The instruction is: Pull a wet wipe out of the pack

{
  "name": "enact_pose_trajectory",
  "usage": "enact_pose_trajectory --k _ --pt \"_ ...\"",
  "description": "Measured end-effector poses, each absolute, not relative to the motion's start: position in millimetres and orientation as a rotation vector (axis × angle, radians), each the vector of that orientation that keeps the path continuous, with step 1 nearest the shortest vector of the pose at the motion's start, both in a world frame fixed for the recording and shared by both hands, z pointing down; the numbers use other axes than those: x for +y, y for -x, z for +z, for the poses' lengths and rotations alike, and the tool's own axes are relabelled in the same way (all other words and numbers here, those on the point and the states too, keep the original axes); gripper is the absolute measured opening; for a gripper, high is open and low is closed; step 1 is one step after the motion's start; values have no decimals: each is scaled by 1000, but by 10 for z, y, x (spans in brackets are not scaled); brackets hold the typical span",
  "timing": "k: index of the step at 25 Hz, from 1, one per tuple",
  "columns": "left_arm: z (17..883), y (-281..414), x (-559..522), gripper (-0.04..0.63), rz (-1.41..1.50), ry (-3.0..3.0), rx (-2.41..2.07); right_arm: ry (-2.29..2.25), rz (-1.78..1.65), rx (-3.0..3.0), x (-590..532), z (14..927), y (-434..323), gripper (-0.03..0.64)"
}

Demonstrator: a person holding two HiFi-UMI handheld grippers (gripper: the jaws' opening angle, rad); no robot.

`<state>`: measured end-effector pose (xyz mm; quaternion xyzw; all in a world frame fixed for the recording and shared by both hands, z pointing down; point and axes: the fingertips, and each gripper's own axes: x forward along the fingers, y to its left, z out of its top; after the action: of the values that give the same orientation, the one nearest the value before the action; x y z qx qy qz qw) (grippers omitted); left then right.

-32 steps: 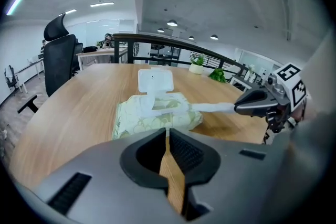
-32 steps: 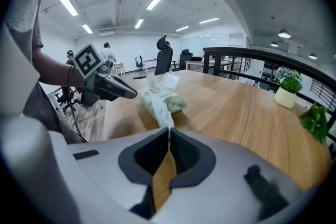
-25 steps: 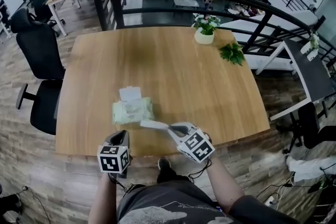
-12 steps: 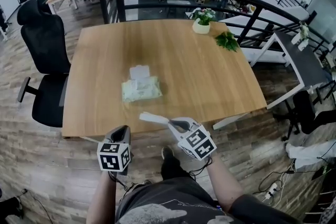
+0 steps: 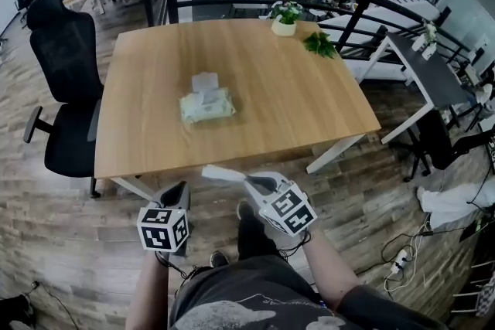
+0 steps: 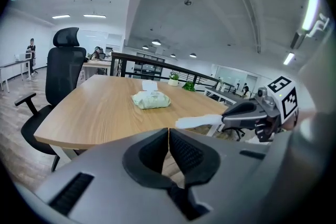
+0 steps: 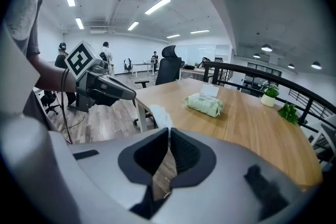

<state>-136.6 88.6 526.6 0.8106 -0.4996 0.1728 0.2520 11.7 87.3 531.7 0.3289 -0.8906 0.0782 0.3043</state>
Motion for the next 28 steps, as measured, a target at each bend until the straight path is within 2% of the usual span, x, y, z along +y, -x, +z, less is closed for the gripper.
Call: enact_pose_trajectory --k 13,28 --pt "5137 1316 1462 15 409 -2269 -1289 -945 151 -2303 1594 5179 -122 29" --pt "5057 872 1885 15 422 -2297 -1297 -990 131 -2300 1995 5110 -524 29"
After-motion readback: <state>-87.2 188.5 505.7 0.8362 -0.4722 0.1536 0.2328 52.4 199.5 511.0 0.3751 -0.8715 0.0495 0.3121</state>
